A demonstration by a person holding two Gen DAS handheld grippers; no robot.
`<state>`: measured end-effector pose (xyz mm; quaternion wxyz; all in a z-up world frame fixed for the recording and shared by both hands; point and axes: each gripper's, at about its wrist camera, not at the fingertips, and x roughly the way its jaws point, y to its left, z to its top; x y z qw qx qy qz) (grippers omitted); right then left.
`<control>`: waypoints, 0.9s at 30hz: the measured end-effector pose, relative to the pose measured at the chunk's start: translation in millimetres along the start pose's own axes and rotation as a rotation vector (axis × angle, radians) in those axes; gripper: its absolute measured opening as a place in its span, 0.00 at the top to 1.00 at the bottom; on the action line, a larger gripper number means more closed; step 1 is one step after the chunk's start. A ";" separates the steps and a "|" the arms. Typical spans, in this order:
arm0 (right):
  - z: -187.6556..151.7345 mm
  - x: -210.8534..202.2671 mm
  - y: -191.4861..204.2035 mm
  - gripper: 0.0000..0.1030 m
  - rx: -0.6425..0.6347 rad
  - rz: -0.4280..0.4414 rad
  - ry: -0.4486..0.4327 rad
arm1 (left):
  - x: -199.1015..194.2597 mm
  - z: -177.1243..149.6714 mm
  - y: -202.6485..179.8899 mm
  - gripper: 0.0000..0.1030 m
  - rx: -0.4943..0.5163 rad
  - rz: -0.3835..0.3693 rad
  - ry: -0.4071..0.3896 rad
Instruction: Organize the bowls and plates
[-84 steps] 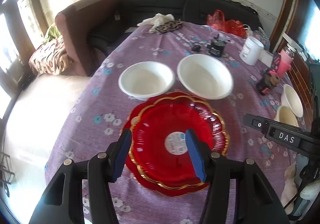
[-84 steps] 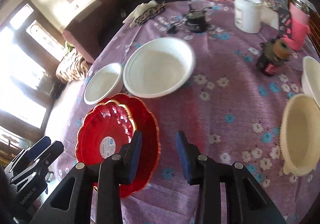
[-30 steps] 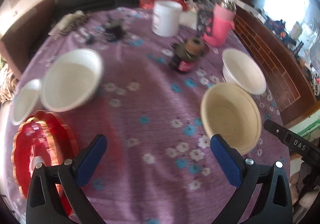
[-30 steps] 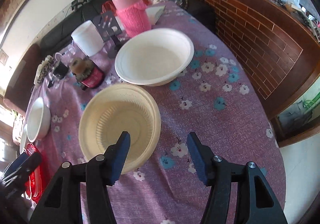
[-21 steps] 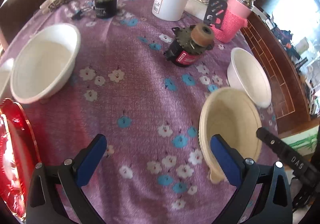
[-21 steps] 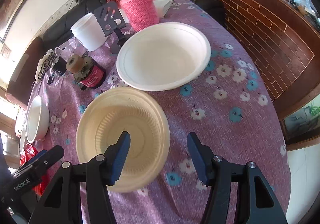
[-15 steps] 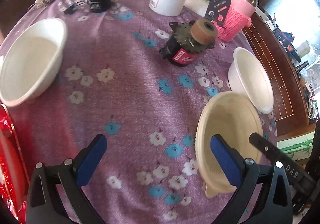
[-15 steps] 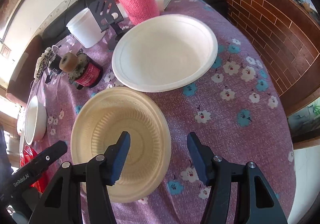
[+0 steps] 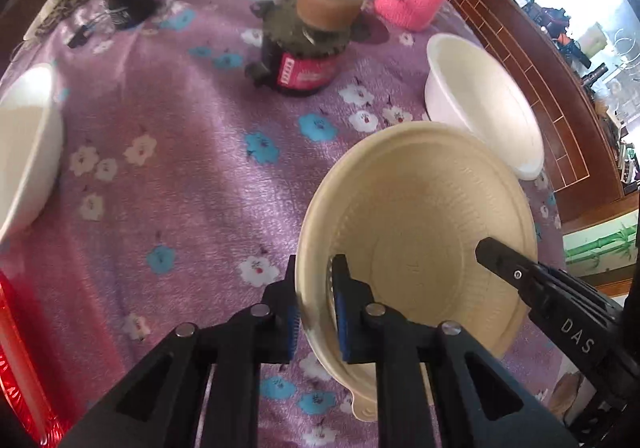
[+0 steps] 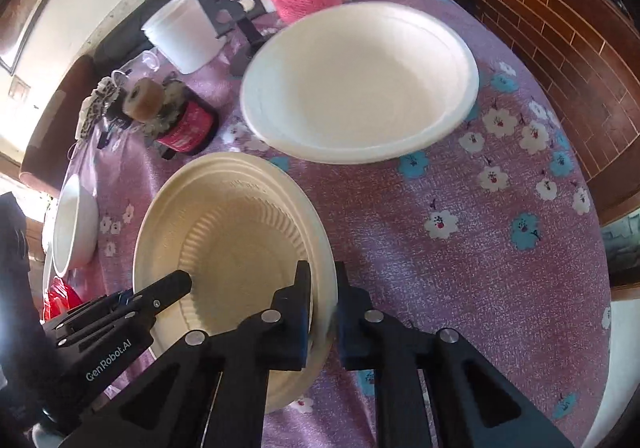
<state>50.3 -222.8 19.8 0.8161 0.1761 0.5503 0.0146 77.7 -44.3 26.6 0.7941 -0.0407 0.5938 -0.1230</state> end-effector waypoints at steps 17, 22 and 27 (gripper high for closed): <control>-32.7 -47.1 175.6 0.89 -0.261 0.206 -0.038 | -144.3 -68.7 133.9 0.86 -0.239 0.080 -0.171; -55.9 -35.0 252.7 0.89 -0.383 0.255 0.010 | -171.3 -101.4 199.3 0.86 -0.349 0.149 -0.176; -83.1 -4.3 309.4 0.89 -0.470 0.240 0.082 | -165.5 -124.4 254.3 0.84 -0.456 0.176 -0.127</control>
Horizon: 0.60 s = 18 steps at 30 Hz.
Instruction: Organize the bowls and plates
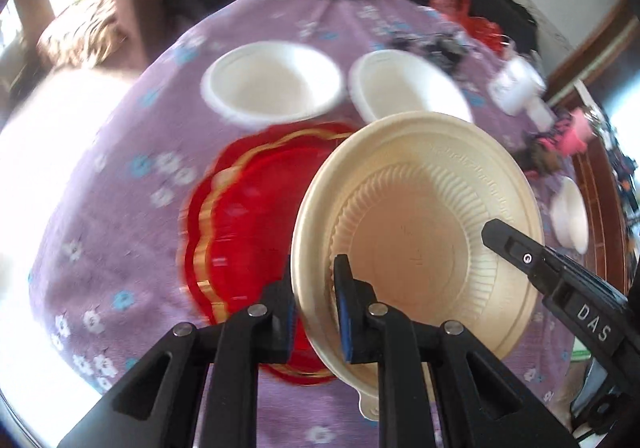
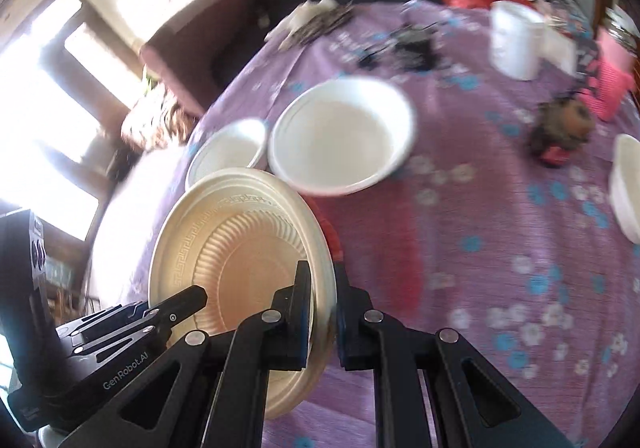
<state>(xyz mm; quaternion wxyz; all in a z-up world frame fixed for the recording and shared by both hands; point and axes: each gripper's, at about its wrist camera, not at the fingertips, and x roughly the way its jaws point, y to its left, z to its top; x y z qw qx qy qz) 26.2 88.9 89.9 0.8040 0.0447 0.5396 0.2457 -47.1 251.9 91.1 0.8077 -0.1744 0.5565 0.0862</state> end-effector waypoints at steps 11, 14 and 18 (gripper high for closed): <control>-2.6 30.4 24.2 0.89 -0.038 -0.058 0.053 | 17.9 1.7 32.5 0.79 -0.013 0.000 0.015; -1.2 32.0 28.8 0.89 -0.056 -0.077 0.051 | 18.0 2.9 30.9 0.65 -0.007 -0.029 0.015; 0.4 27.0 29.7 0.87 -0.058 -0.084 0.037 | 5.3 1.8 26.7 0.47 0.006 -0.035 -0.015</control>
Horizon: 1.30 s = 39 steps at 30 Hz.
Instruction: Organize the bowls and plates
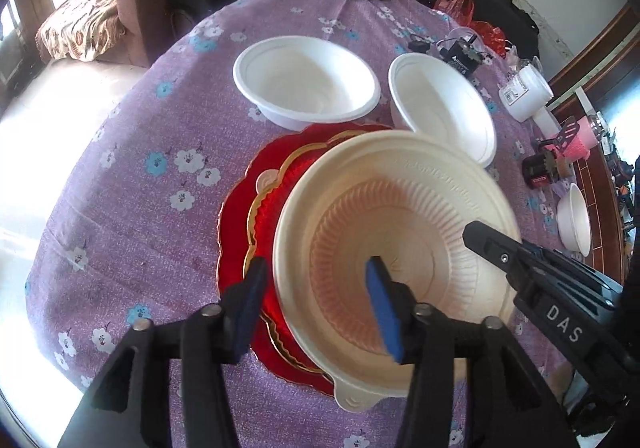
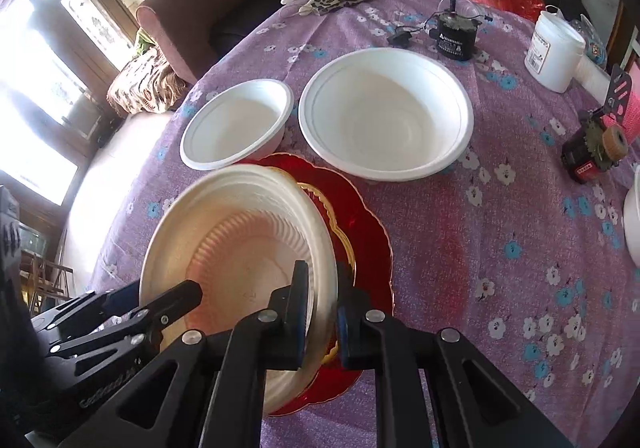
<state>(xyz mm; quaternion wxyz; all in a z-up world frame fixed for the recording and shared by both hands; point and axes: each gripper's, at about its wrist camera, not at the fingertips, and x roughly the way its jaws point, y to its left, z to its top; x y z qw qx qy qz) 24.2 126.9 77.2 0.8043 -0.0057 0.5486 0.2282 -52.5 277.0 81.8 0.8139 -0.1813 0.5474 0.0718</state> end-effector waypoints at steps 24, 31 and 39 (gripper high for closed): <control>36.7 -38.9 -76.7 0.65 0.187 0.003 -0.114 | -45.0 42.1 48.1 0.35 -0.118 -0.071 -0.089; 47.9 -21.2 -77.3 0.65 0.191 0.066 -0.061 | -27.8 60.7 81.5 0.35 -0.202 -0.019 -0.097; 102.6 34.1 -37.1 0.65 0.144 0.306 0.138 | 21.5 101.5 114.8 0.35 -0.277 -0.010 -0.034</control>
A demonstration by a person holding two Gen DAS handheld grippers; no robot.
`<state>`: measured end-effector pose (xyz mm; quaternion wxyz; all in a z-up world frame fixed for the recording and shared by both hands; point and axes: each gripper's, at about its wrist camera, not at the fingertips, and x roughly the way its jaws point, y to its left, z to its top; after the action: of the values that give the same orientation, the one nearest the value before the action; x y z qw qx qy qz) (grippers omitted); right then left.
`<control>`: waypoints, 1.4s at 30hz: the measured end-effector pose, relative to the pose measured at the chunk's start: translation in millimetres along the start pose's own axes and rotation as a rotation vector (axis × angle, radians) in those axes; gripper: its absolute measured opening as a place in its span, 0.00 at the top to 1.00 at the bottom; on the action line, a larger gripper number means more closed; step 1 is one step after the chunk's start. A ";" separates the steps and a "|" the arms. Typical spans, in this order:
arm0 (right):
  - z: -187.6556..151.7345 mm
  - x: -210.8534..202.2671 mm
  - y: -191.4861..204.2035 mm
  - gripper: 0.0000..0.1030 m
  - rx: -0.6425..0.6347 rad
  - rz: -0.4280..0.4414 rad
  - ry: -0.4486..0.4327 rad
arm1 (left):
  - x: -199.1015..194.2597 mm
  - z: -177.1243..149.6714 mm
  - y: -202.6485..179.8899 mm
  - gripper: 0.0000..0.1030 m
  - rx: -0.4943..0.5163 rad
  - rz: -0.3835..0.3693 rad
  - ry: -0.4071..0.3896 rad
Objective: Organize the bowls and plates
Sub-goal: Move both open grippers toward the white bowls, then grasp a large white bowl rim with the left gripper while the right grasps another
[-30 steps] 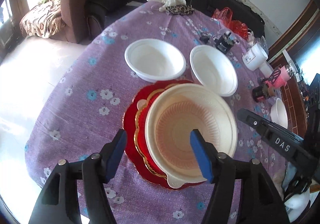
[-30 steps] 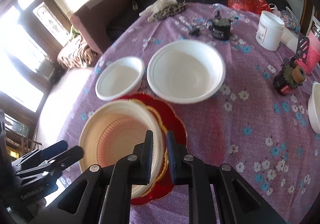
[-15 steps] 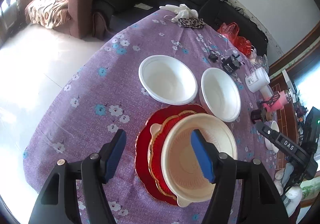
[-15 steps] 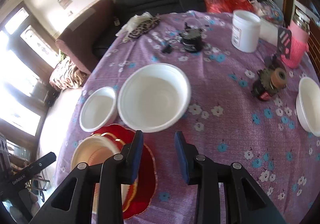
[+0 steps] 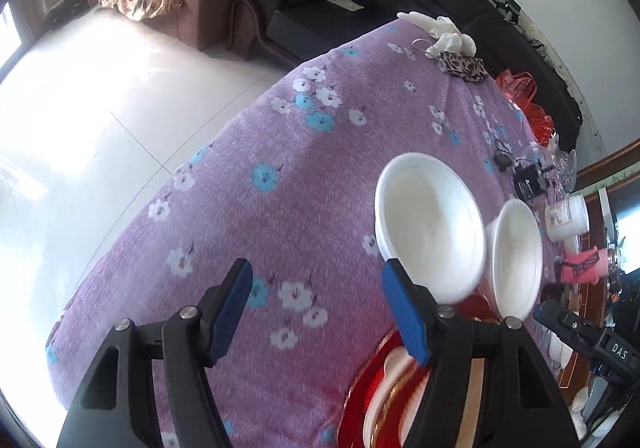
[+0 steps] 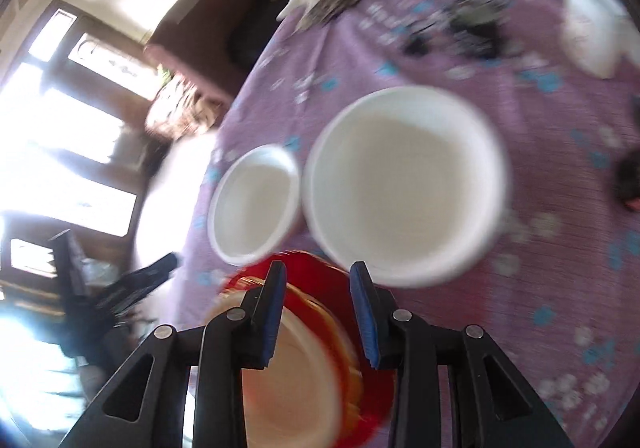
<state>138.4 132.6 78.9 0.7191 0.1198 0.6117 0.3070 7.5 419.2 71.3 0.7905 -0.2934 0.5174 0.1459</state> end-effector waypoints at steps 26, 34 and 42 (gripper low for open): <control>16.3 -41.8 -76.0 0.47 0.205 -0.334 -0.220 | 27.5 46.4 -134.9 0.32 0.422 -0.048 -0.034; 14.9 -9.6 -87.5 0.47 0.257 -0.294 -0.168 | 100.3 58.9 -211.3 0.31 0.579 0.018 0.097; 14.5 8.2 -99.2 0.47 0.290 -0.266 -0.128 | 123.4 38.0 -239.8 0.31 0.708 0.057 0.141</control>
<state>182.0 62.7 21.2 0.7658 0.1597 0.6132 0.1098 215.5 245.3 46.0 0.8011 0.0036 0.5971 -0.0411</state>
